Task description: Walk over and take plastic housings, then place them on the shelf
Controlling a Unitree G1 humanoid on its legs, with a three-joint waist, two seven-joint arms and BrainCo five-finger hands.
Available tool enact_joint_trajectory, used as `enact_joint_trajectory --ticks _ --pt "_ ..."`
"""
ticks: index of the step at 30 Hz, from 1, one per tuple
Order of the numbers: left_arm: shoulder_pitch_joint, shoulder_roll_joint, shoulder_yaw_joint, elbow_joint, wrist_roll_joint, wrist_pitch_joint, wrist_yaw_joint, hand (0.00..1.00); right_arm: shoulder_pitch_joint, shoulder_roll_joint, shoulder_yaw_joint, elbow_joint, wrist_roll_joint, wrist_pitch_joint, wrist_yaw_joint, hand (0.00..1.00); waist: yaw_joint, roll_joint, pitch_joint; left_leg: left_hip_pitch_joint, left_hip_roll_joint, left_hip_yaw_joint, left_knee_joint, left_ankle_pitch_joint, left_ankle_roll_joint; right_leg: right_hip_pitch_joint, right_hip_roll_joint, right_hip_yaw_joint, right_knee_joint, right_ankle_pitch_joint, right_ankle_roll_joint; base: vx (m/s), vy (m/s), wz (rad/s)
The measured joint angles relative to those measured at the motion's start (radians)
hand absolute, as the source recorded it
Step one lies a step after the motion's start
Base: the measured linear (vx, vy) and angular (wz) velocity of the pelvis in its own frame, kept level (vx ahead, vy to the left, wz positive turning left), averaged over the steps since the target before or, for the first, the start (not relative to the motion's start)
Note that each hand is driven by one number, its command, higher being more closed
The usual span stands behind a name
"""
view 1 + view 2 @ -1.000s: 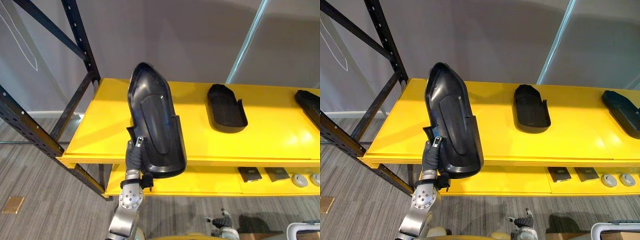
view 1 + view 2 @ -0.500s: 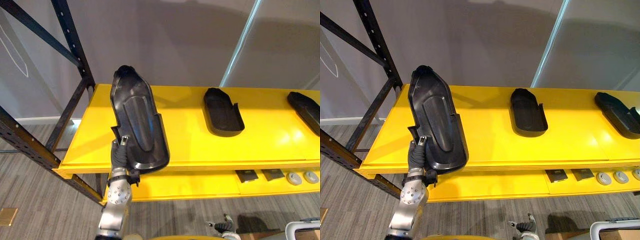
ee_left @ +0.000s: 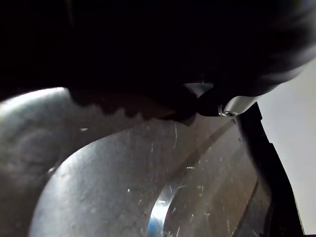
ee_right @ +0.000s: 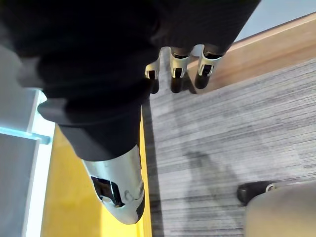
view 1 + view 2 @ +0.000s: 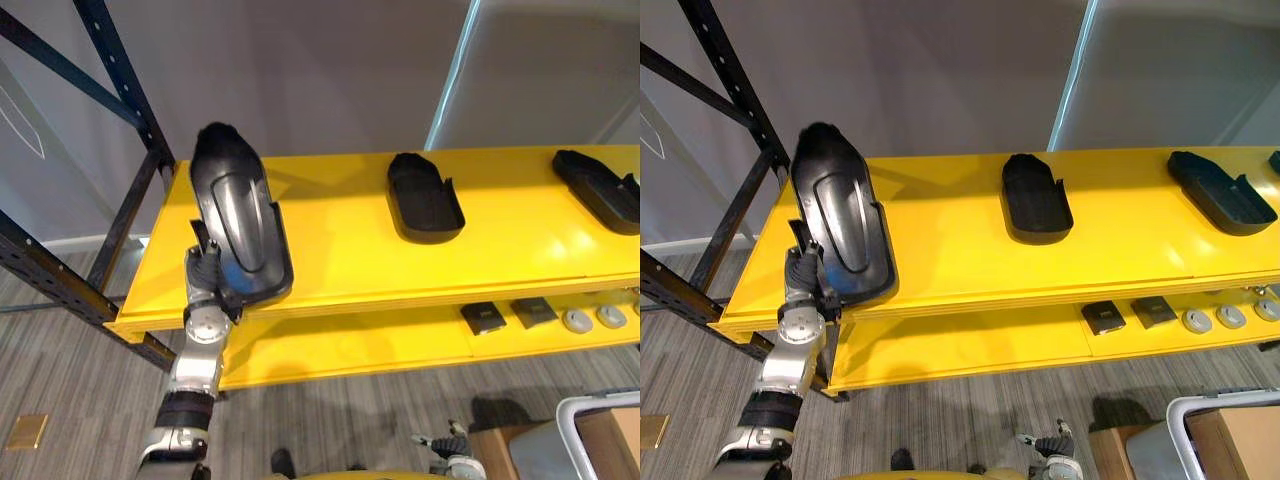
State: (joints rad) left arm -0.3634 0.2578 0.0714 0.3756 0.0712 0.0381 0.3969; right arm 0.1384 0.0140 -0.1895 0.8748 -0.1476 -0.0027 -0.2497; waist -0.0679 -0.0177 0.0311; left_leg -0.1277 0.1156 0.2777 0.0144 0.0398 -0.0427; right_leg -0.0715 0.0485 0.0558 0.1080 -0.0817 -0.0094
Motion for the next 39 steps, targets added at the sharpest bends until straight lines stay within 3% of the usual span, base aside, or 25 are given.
enact_joint_trajectory --ticks 1,4,15,26,28,32,35,37,39 --pt "-0.037 0.0 -0.001 0.02 0.0 0.0 0.0 0.0 -0.001 0.003 0.0 0.0 0.0 0.0 0.0 0.0 0.0 -0.004 0.005 -0.018 0.003 -0.001 0.026 -0.005 0.008 -0.004 0.0 -0.001 -0.001 0.005 0.0 0.05 0.017 0.03" --pt "-0.083 -0.001 -0.005 0.038 -0.001 0.003 -0.001 0.0 -0.002 0.007 0.0 -0.012 0.001 -0.001 0.001 0.0 -0.003 -0.009 0.014 -0.039 0.008 -0.002 0.069 -0.021 0.017 -0.004 0.0 -0.002 -0.003 0.007 -0.004 0.05 0.009 0.02" --pt "-0.181 -0.002 -0.021 0.134 -0.007 0.005 0.006 0.0 -0.002 0.008 -0.006 -0.034 0.001 -0.009 0.01 0.0 -0.004 0.015 0.034 -0.071 0.034 0.031 0.179 -0.106 0.016 -0.006 0.007 0.051 -0.006 0.005 -0.003 0.05 0.016 -0.13" --pt "-0.205 -0.024 0.0 0.131 -0.021 0.004 0.071 0.0 -0.002 0.009 -0.007 -0.033 0.001 -0.018 0.009 0.0 -0.003 0.018 0.038 -0.075 0.039 0.029 0.198 -0.117 0.015 -0.002 0.01 0.053 -0.005 0.003 0.0 0.0 0.003 -0.01" --pt "-0.188 -0.042 0.001 0.054 -0.021 0.004 0.095 0.0 -0.002 0.008 -0.006 -0.033 0.001 -0.018 0.009 0.0 -0.002 0.018 0.039 -0.075 0.038 0.027 0.198 -0.117 0.015 -0.002 0.009 0.052 -0.005 0.003 -0.001 0.0 0.0 0.0" --pt "-0.018 -0.115 -0.028 -0.297 0.019 -0.016 0.154 0.0 -0.002 0.009 -0.006 -0.034 0.002 -0.019 0.006 0.0 0.002 0.018 0.04 -0.074 0.035 0.023 0.199 -0.119 0.016 0.003 0.006 0.046 -0.006 0.0 -0.002 0.01 0.006 0.03" --pt "0.096 -0.18 -0.044 -0.439 0.047 -0.028 0.169 0.0 0.0 0.009 -0.006 -0.034 0.002 -0.017 0.0 0.0 0.007 0.018 0.041 -0.073 0.039 0.022 0.215 -0.13 0.017 0.014 0.006 0.041 -0.008 -0.001 -0.003 0.02 0.005 0.05" --pt "0.196 -0.224 -0.062 -0.536 0.071 -0.047 0.176 0.0 0.008 0.01 -0.005 -0.035 0.002 -0.018 -0.008 0.0 0.027 0.018 0.044 -0.072 0.045 0.021 0.241 -0.153 0.017 0.032 0.007 0.035 -0.008 -0.007 -0.004 0.0 0.013 0.07" --pt "0.255 -0.233 -0.077 -0.594 0.101 -0.061 0.174 0.0 0.011 0.01 -0.001 -0.034 0.001 -0.017 -0.009 0.0 0.033 0.018 0.045 -0.075 0.047 0.015 0.261 -0.176 0.018 0.041 0.006 0.027 -0.008 -0.013 -0.001 0.0 0.03 0.11"
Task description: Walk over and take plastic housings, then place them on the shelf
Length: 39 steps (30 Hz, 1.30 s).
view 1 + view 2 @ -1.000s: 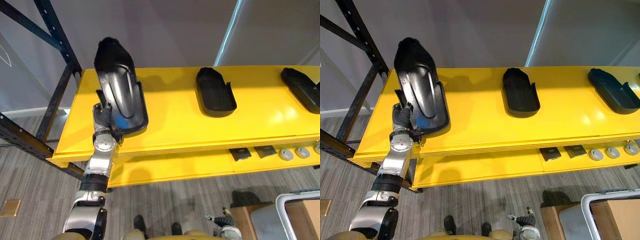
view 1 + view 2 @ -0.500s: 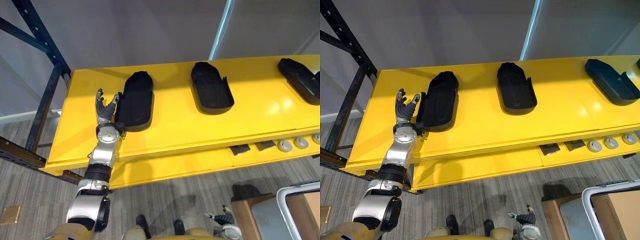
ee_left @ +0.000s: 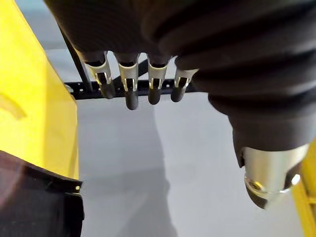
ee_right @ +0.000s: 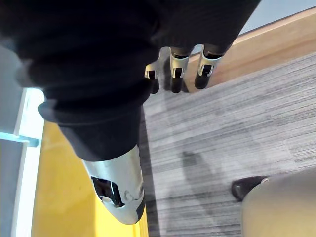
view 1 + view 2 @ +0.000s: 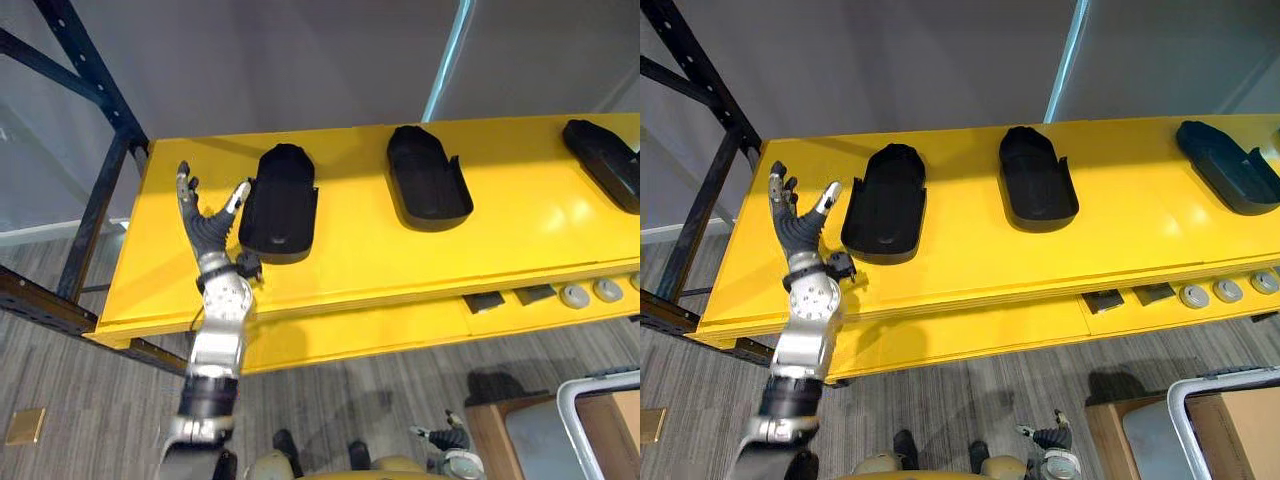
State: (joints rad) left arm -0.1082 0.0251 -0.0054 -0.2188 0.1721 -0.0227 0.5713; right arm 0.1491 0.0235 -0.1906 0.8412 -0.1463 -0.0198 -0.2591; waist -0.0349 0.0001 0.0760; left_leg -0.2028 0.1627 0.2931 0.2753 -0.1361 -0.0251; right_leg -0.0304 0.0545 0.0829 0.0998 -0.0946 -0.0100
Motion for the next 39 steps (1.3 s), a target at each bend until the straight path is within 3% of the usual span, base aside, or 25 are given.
enact_joint_trajectory --ticks 3,4,7,11,20,24,28,32,33,39 --pt "0.084 -0.004 -0.001 -0.055 0.071 -0.029 -0.003 0.0 0.004 0.001 0.004 0.0 0.0 -0.001 0.0 0.0 0.012 -0.001 0.0 -0.007 -0.001 0.0 0.024 -0.023 0.008 0.009 -0.006 0.0 0.002 -0.009 0.011 0.01 0.044 0.02" --pt "0.111 -0.005 -0.002 -0.064 0.089 -0.032 -0.004 1.0 0.007 0.001 0.004 0.0 0.0 -0.001 0.0 0.0 0.018 -0.002 0.0 -0.012 -0.004 0.0 0.028 -0.03 0.011 0.009 -0.01 0.0 0.002 -0.01 0.013 0.01 0.049 0.0" --pt "0.176 -0.014 -0.005 -0.064 0.137 -0.031 -0.012 1.0 0.009 0.001 0.004 0.0 0.0 -0.001 -0.001 0.0 0.024 -0.004 -0.001 -0.019 -0.008 -0.004 0.046 -0.04 0.016 0.01 -0.017 -0.002 0.002 -0.012 0.016 0.05 0.054 0.01" --pt "0.207 -0.019 -0.035 -0.033 0.176 -0.03 -0.074 1.0 0.01 0.003 0.005 0.0 0.0 -0.001 -0.001 0.0 0.024 -0.008 -0.002 -0.013 -0.028 -0.026 0.042 -0.04 0.018 0.023 -0.03 -0.027 0.002 -0.012 0.017 0.06 0.053 0.2" --pt "0.181 0.045 -0.099 0.16 0.192 -0.031 -0.181 1.0 0.014 0.002 0.004 0.006 -0.001 -0.001 0.0 0.0 0.024 -0.016 -0.014 0.025 -0.042 -0.013 -0.008 -0.025 0.018 0.023 -0.038 -0.013 0.006 -0.013 0.016 0.02 0.009 -0.03" --pt "0.124 0.081 -0.121 0.274 0.193 -0.03 -0.202 1.0 0.009 0.002 0.002 0.019 -0.003 -0.001 0.0 0.0 0.019 -0.021 -0.028 0.05 -0.052 0.008 -0.088 0.029 0.01 -0.004 -0.038 0.003 0.017 -0.013 0.016 0.0 -0.037 -0.12" --pt "0.039 0.112 -0.149 0.377 0.195 -0.031 -0.211 1.0 -0.012 0.0 -0.001 0.043 -0.004 -0.002 0.0 0.0 -0.007 -0.02 -0.029 0.081 -0.06 0.018 -0.185 0.095 -0.002 -0.022 -0.032 0.01 0.016 -0.012 0.015 -0.07 -0.073 -0.09" --pt "-0.033 0.127 -0.161 0.446 0.194 -0.032 -0.222 1.0 -0.038 -0.002 -0.013 0.077 -0.004 -0.002 0.001 0.0 -0.022 -0.019 -0.031 0.098 -0.069 0.031 -0.267 0.154 0.005 -0.043 -0.028 0.023 0.004 0.012 0.007 -0.09 -0.03 -0.11" --pt "-0.037 0.142 -0.163 0.449 0.194 -0.032 -0.222 1.0 -0.044 -0.001 -0.018 0.078 -0.005 -0.001 0.001 0.0 -0.036 -0.017 -0.032 0.099 -0.074 0.032 -0.289 0.166 0.009 -0.049 -0.03 0.024 -0.003 0.018 0.013 -0.09 0.018 -0.05" --pt "-0.155 0.174 -0.188 0.556 0.192 -0.033 -0.222 1.0 -0.048 0.0 -0.043 0.079 -0.005 -0.001 0.001 0.0 -0.047 -0.011 -0.036 0.113 -0.108 0.041 -0.365 0.204 0.032 -0.06 -0.049 0.026 -0.035 0.037 0.034 0.01 0.054 -0.02"
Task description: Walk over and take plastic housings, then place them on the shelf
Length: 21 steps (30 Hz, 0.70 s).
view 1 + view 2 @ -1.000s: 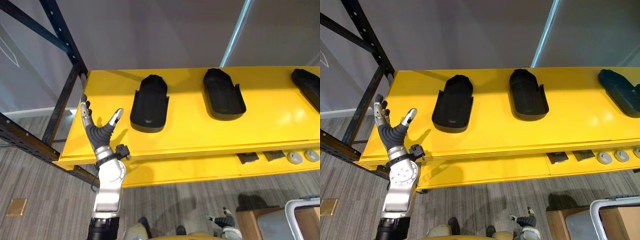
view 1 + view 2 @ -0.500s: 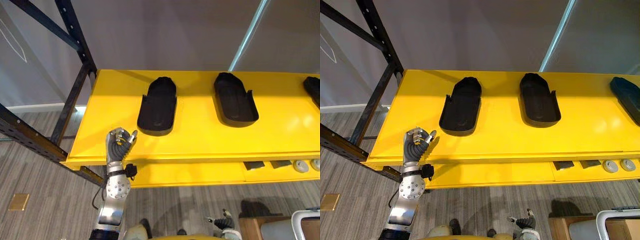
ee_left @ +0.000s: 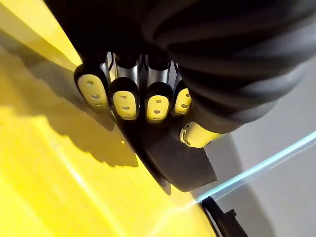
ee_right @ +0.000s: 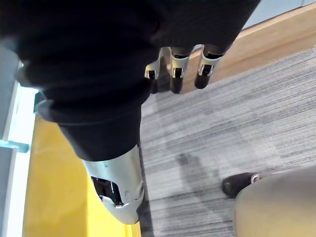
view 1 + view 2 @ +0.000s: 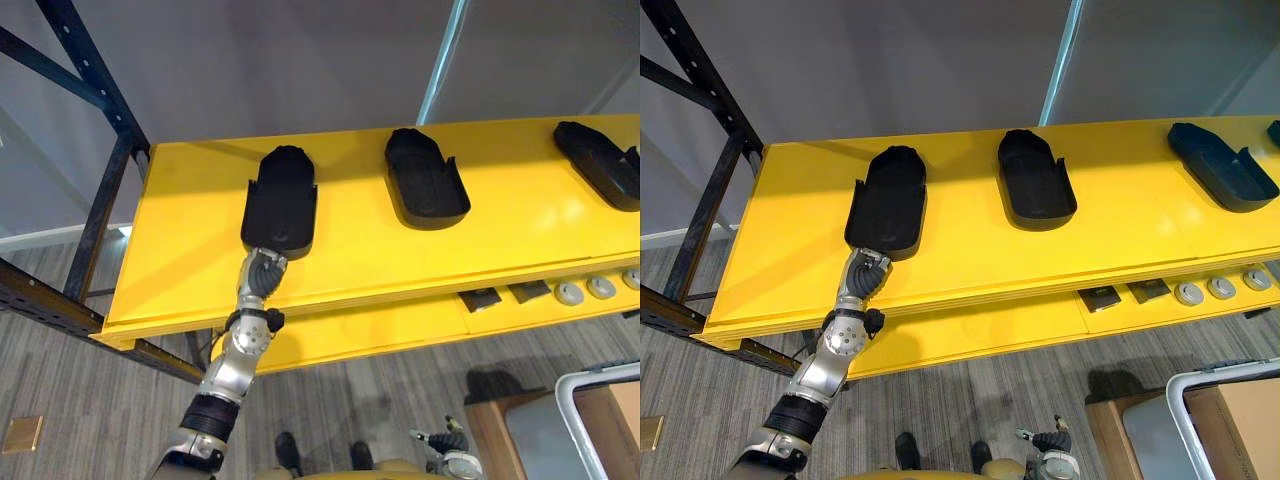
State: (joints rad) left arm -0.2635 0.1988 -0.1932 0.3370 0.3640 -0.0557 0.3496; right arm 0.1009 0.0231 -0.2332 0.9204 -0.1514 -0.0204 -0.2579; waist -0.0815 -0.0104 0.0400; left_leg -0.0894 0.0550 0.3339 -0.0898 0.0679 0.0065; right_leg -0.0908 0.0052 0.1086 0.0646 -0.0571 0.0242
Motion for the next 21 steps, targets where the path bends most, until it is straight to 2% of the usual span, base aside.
enact_joint_trajectory --ticks 3,6,14,18,21 --pt "-0.061 0.011 0.0 0.06 -0.004 -0.001 -0.001 1.0 -0.002 0.001 -0.003 0.003 0.0 0.0 0.0 0.0 -0.005 0.0 0.0 -0.002 -0.006 0.0 -0.002 0.001 0.001 0.0 -0.006 -0.002 -0.006 0.0 0.0 0.06 0.026 0.05" --pt "-0.161 0.046 0.0 0.159 -0.074 0.005 -0.02 1.0 -0.007 0.003 -0.003 0.004 0.001 0.001 0.003 0.0 -0.018 0.001 0.001 -0.003 -0.007 0.001 -0.003 0.001 0.001 -0.001 -0.007 -0.002 -0.009 0.001 0.001 0.03 0.002 -0.02" --pt "-0.234 0.051 -0.03 0.184 -0.088 0.009 -0.025 1.0 -0.017 0.003 -0.006 -0.002 0.001 0.001 0.012 0.0 -0.019 0.002 0.027 -0.014 -0.005 0.002 -0.003 0.0 0.001 -0.002 -0.007 -0.002 -0.013 0.001 0.001 0.02 -0.008 0.0" --pt "-0.244 0.041 -0.064 0.14 -0.117 0.01 -0.025 1.0 -0.017 0.006 -0.01 -0.003 0.001 0.001 0.016 0.0 -0.017 0.0 0.029 -0.029 -0.006 0.001 -0.002 -0.001 0.002 -0.015 -0.007 0.002 -0.009 0.001 0.001 0.03 -0.002 0.01" --pt "-0.19 0.021 -0.102 -0.021 -0.138 0.008 -0.025 1.0 -0.017 0.01 -0.034 -0.004 0.002 0.001 0.017 0.0 -0.013 0.0 0.035 -0.039 -0.004 0.0 0.031 -0.021 0.008 -0.01 -0.01 0.006 -0.008 0.001 0.001 0.05 -0.002 0.03"
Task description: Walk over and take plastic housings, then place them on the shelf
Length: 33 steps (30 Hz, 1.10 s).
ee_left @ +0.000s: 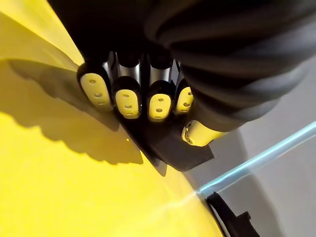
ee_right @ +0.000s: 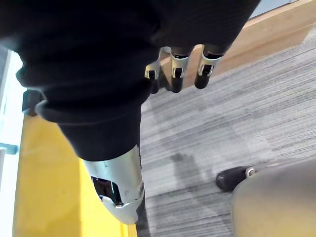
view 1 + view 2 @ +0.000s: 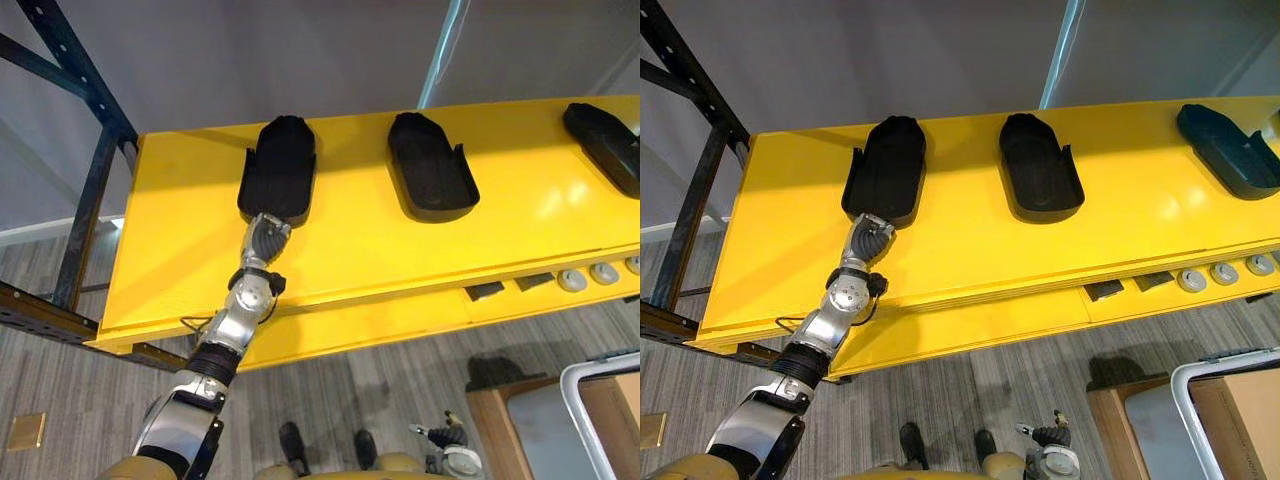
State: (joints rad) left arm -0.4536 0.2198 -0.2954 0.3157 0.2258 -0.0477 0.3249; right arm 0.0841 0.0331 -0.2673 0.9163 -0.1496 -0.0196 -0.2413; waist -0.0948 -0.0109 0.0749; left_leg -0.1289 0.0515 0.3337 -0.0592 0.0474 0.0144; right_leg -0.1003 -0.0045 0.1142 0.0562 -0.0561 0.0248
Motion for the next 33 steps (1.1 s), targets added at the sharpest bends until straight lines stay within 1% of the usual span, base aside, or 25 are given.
enact_joint_trajectory --ticks 1,2,4,5,7,8,9,10,12,13,15,16,18,19,20,21,23,25,26,28,29,30,31,32,33 --pt "0.034 -0.01 -0.008 -0.076 -0.001 -0.006 0.001 1.0 0.001 0.0 -0.004 -0.002 0.0 0.0 0.0 0.0 0.0 0.0 0.004 0.001 0.003 0.0 0.022 -0.015 -0.002 0.01 -0.001 0.002 0.0 0.0 0.0 0.06 -0.001 -0.01" --pt "0.052 -0.014 -0.011 -0.113 -0.001 -0.009 0.001 1.0 0.001 0.0 -0.004 -0.002 0.0 0.0 0.0 0.0 0.001 0.0 0.004 0.001 0.005 0.0 0.033 -0.022 -0.003 0.014 -0.001 0.003 0.0 0.0 0.0 0.04 -0.002 0.01" --pt "0.137 -0.026 -0.015 -0.265 -0.012 -0.032 0.001 1.0 0.002 -0.001 -0.007 -0.002 0.001 0.0 -0.001 0.0 0.004 0.002 0.005 0.001 0.014 -0.004 0.073 -0.05 -0.007 0.035 0.001 0.003 0.0 0.0 0.0 0.03 -0.006 0.03" --pt "0.158 -0.029 -0.014 -0.301 -0.017 -0.039 0.001 1.0 0.003 -0.001 -0.007 -0.002 0.001 0.0 -0.001 0.0 0.006 0.002 0.006 0.002 0.016 -0.006 0.08 -0.055 -0.008 0.039 0.001 0.002 0.0 0.0 0.0 0.01 -0.007 0.04" --pt "0.25 -0.041 0.0 -0.46 -0.019 -0.065 0.002 1.0 0.012 -0.004 -0.007 -0.011 0.001 0.0 -0.001 0.0 0.026 0.007 0.008 0.001 0.02 -0.019 0.097 -0.076 -0.014 0.05 0.003 0.001 0.0 -0.001 0.0 0.0 -0.007 0.07" --pt "0.274 -0.043 0.007 -0.494 -0.02 -0.077 0.003 1.0 0.017 -0.005 -0.007 -0.019 0.001 0.0 -0.001 0.0 0.03 0.009 0.01 0.001 0.02 -0.023 0.097 -0.079 -0.017 0.053 0.004 -0.002 0.0 -0.001 0.0 -0.01 -0.004 0.17" --pt "0.329 -0.047 0.04 -0.565 -0.02 -0.092 0.005 1.0 0.023 -0.005 -0.006 -0.031 0.001 -0.001 -0.001 0.0 0.031 0.014 0.013 0.003 0.02 -0.031 0.098 -0.084 -0.016 0.063 0.004 -0.004 0.0 -0.001 0.0 -0.02 -0.002 0.18" --pt "0.355 -0.049 0.061 -0.595 -0.022 -0.098 0.008 1.0 0.027 -0.006 -0.004 -0.035 0.001 -0.001 0.0 0.0 0.033 0.015 0.012 0.003 0.02 -0.033 0.098 -0.085 -0.016 0.067 0.004 -0.004 0.0 -0.001 0.0 -0.03 0.005 0.18" --pt "0.439 -0.061 0.164 -0.694 -0.044 -0.124 0.032 1.0 0.042 -0.015 0.012 -0.039 0.001 -0.003 0.0 0.0 0.056 0.015 0.012 0.014 0.022 -0.037 0.102 -0.092 -0.013 0.083 0.004 -0.008 0.0 -0.001 0.0 -0.02 0.006 0.09" --pt "0.456 -0.065 0.192 -0.714 -0.054 -0.131 0.04 1.0 0.043 -0.017 0.014 -0.038 0.001 -0.003 0.0 0.0 0.061 0.015 0.012 0.015 0.022 -0.04 0.102 -0.092 -0.013 0.086 0.004 -0.011 0.0 -0.001 0.0 0.01 0.004 0.19" --pt "0.523 -0.096 0.325 -0.761 -0.096 -0.155 0.07 1.0 0.043 -0.008 0.025 -0.039 0.001 -0.001 -0.002 0.0 0.07 0.015 0.012 0.029 0.018 -0.063 0.094 -0.092 -0.012 0.109 0.001 -0.041 0.001 -0.001 0.0 0.02 0.007 0.37" --pt "0.54 -0.105 0.357 -0.769 -0.111 -0.157 0.083 1.0 0.045 -0.008 0.033 -0.039 0.001 -0.001 -0.003 0.0 0.072 0.014 0.011 0.035 0.018 -0.064 0.093 -0.092 -0.012 0.116 0.001 -0.048 0.001 -0.001 0.0 0.02 0.007 0.34" --pt "0.592 -0.141 0.462 -0.795 -0.154 -0.158 0.132 1.0 0.052 0.0 0.049 -0.041 0.001 0.0 -0.004 0.0 0.084 0.014 0.006 0.042 0.018 -0.084 0.092 -0.092 -0.012 0.126 0.001 -0.081 0.014 -0.001 0.0 0.03 0.01 0.33" --pt "0.619 -0.159 0.509 -0.797 -0.176 -0.159 0.159 1.0 0.055 0.001 0.057 -0.042 0.001 0.001 -0.007 0.0 0.086 0.012 0.002 0.043 0.018 -0.086 0.092 -0.093 -0.011 0.13 0.0 -0.092 0.018 -0.001 0.0 0.03 0.016 0.32" --pt "0.636 -0.167 0.53 -0.797 -0.18 -0.159 0.169 1.0 0.056 0.001 0.064 -0.042 0.001 0.002 -0.008 0.0 0.092 0.011 0.0 0.044 0.018 -0.088 0.092 -0.093 -0.011 0.131 0.0 -0.096 0.022 -0.001 0.0 0.05 0.023 0.24" --pt "0.668 -0.182 0.558 -0.793 -0.192 -0.159 0.191 1.0 0.061 0.0 0.077 -0.043 0.001 0.004 -0.017 0.0 0.111 0.006 -0.003 0.05 0.018 -0.091 0.093 -0.095 -0.008 0.132 0.0 -0.112 0.032 -0.001 0.0 0.05 0.024 0.17" --pt "0.71 -0.199 0.586 -0.753 -0.212 -0.161 0.218 1.0 0.065 0.0 0.092 -0.042 0.001 0.007 -0.02 0.0 0.118 -0.002 -0.009 0.051 0.018 -0.098 0.108 -0.104 -0.002 0.14 -0.001 -0.127 0.042 -0.001 0.0 0.06 0.036 0.22" --pt "0.724 -0.218 0.608 -0.593 -0.219 -0.142 0.223 1.0 0.062 -0.002 0.122 -0.042 0.001 0.007 -0.026 0.0 0.121 -0.006 -0.018 0.041 0.021 -0.108 0.155 -0.136 0.001 0.148 -0.002 -0.141 0.061 -0.001 0.0 0.05 0.053 0.19" --pt "0.724 -0.219 0.609 -0.546 -0.219 -0.132 0.221 1.0 0.061 -0.002 0.123 -0.042 0.001 0.007 -0.028 0.0 0.122 -0.007 -0.022 0.036 0.022 -0.107 0.17 -0.145 0.002 0.148 -0.003 -0.141 0.063 -0.001 0.0 0.05 0.06 0.0" --pt "0.725 -0.225 0.614 -0.339 -0.199 -0.064 0.176 1.0 0.057 -0.003 0.13 -0.046 0.001 0.008 -0.03 0.0 0.135 -0.011 -0.029 0.026 0.023 -0.102 0.215 -0.172 -0.002 0.152 -0.009 -0.141 0.064 -0.004 0.0 0.05 0.077 -0.14" --pt "0.726 -0.239 0.617 -0.244 -0.189 -0.037 0.154 1.0 0.058 -0.004 0.128 -0.053 0.001 0.011 -0.032 0.0 0.135 -0.015 -0.032 0.025 0.016 -0.101 0.223 -0.178 0.0 0.153 -0.016 -0.143 0.066 -0.009 -0.001 0.05 0.099 -0.08" --pt "0.725 -0.245 0.619 -0.198 -0.185 -0.025 0.145 0.0 0.059 -0.004 0.127 -0.06 0.001 0.018 -0.035 0.0 0.134 -0.017 -0.033 0.024 0.012 -0.102 0.227 -0.176 0.003 0.153 -0.02 -0.144 0.07 -0.013 -0.005 0.05 0.104 0.02" --pt "0.718 -0.248 0.619 -0.089 -0.185 -0.004 0.125 0.0 0.061 -0.004 0.123 -0.073 0.001 0.028 -0.04 0.0 0.134 -0.017 -0.033 0.024 0.007 -0.104 0.24 -0.171 0.013 0.146 -0.026 -0.147 0.094 -0.025 -0.009 0.04 0.073 0.08" --pt "0.717 -0.248 0.622 -0.035 -0.185 0.002 0.117 0.0 0.064 -0.004 0.121 -0.074 0.001 0.028 -0.04 0.0 0.132 -0.019 -0.034 0.036 0.002 -0.105 0.241 -0.171 0.013 0.145 -0.031 -0.149 0.107 -0.034 -0.004 0.09 0.082 0.11" --pt "0.71 -0.248 0.633 0.066 -0.185 0.011 0.108 0.0 0.069 -0.004 0.12 -0.075 0.001 0.029 -0.04 0.0 0.132 -0.018 -0.035 0.044 -0.004 -0.106 0.243 -0.171 0.013 0.144 -0.037 -0.148 0.128 -0.047 -0.008 0.08 0.058 0.1"
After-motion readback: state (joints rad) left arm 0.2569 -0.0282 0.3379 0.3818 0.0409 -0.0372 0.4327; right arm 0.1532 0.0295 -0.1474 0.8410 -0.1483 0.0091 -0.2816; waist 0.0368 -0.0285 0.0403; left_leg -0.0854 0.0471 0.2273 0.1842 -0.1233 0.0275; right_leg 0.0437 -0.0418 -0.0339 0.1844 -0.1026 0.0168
